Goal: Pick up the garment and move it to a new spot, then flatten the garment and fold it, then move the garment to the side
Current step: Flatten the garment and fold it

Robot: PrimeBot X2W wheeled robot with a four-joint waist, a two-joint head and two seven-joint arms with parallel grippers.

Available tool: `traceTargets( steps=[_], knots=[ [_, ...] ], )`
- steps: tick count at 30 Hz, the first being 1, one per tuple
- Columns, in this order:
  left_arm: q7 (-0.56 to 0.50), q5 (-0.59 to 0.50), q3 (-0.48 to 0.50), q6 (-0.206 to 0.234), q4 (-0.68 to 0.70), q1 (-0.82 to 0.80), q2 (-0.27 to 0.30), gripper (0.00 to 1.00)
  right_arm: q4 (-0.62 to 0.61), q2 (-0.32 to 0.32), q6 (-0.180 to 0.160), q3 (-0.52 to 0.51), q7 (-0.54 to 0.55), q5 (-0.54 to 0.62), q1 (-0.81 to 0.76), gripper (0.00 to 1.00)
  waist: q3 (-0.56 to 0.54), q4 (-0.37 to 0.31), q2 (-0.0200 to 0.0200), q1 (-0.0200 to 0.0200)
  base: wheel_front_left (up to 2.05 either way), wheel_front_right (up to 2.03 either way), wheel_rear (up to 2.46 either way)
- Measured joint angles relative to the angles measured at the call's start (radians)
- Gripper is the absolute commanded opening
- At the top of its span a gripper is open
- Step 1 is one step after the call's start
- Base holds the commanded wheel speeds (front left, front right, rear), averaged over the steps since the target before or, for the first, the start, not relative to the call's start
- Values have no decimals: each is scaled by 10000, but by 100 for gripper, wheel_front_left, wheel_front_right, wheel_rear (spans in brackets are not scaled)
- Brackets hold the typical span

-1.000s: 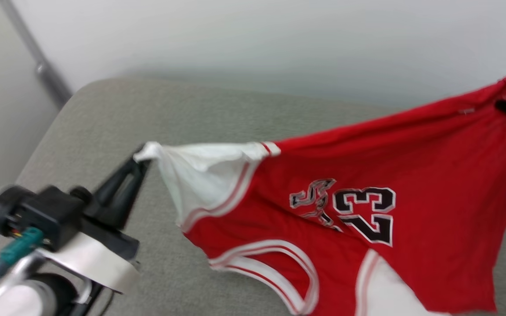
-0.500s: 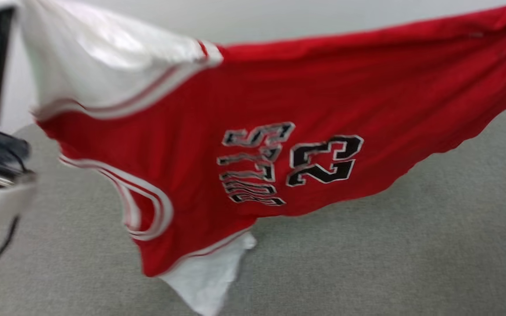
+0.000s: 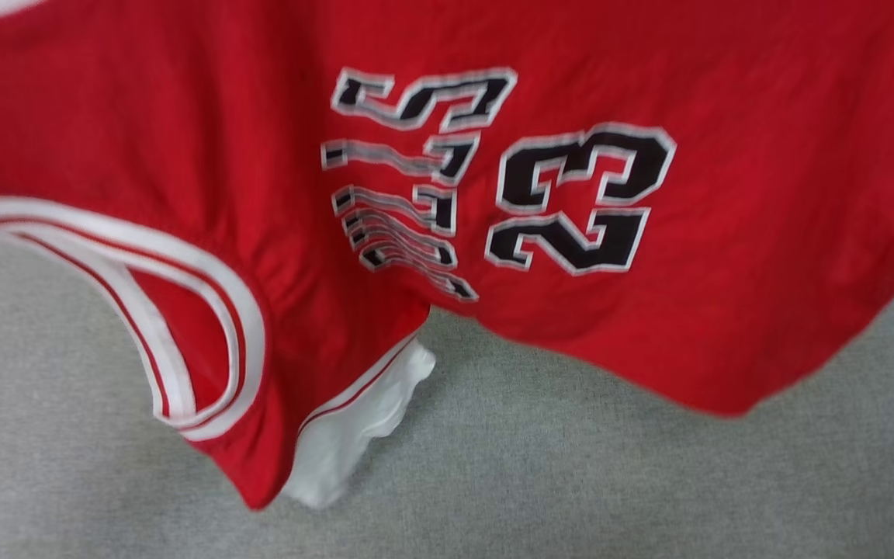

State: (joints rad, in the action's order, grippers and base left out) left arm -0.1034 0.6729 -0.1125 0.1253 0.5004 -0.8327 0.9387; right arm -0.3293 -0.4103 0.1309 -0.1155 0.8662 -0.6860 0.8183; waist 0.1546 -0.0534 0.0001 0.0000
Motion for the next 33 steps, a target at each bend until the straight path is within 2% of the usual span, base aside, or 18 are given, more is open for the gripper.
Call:
traceTargets(
  steps=[8, 13, 19, 23, 27, 33],
  knots=[
    [171, -75, -759, -899, -1847, -2964, -506, 0, 1225, -81, 0, 460, -1377, 918, 1852, 0, 1449, -140, 0, 1, 0, 0, 0],
    [600, -522, -1524, -1402, -3628, -4948, -1448, 0, 2345, -313, 0, 1028, -2173, 1457, 3303, 0, 2421, -116, 0, 1, 0, 0, 0],
    [1208, -719, -1799, -1622, -6059, -7266, -2537, 0, 3996, -311, 2, 1593, -3448, 2138, 5007, 0, 3528, 34, 0, 3, 0, 0, 0],
    [1941, -920, -1741, -1687, -7363, -8644, -2974, 0, 5095, -46, 6, 1749, -4349, 2412, 6021, 0, 4239, 168, 0, 3, 0, 0, 0],
    [2556, -1131, -2013, -1906, -8477, -9140, -3312, 0, 5985, 105, 6, 2011, -5277, 2824, 6565, 0, 4883, 340, 0, 3, 0, 0, 0],
    [3233, -1331, -2529, -2197, -9474, -8833, -3649, 0, 7083, 290, 4, 2387, -6311, 2926, 6376, 0, 5436, 764, 0, 3, 0, 0, 0]
  ],
)
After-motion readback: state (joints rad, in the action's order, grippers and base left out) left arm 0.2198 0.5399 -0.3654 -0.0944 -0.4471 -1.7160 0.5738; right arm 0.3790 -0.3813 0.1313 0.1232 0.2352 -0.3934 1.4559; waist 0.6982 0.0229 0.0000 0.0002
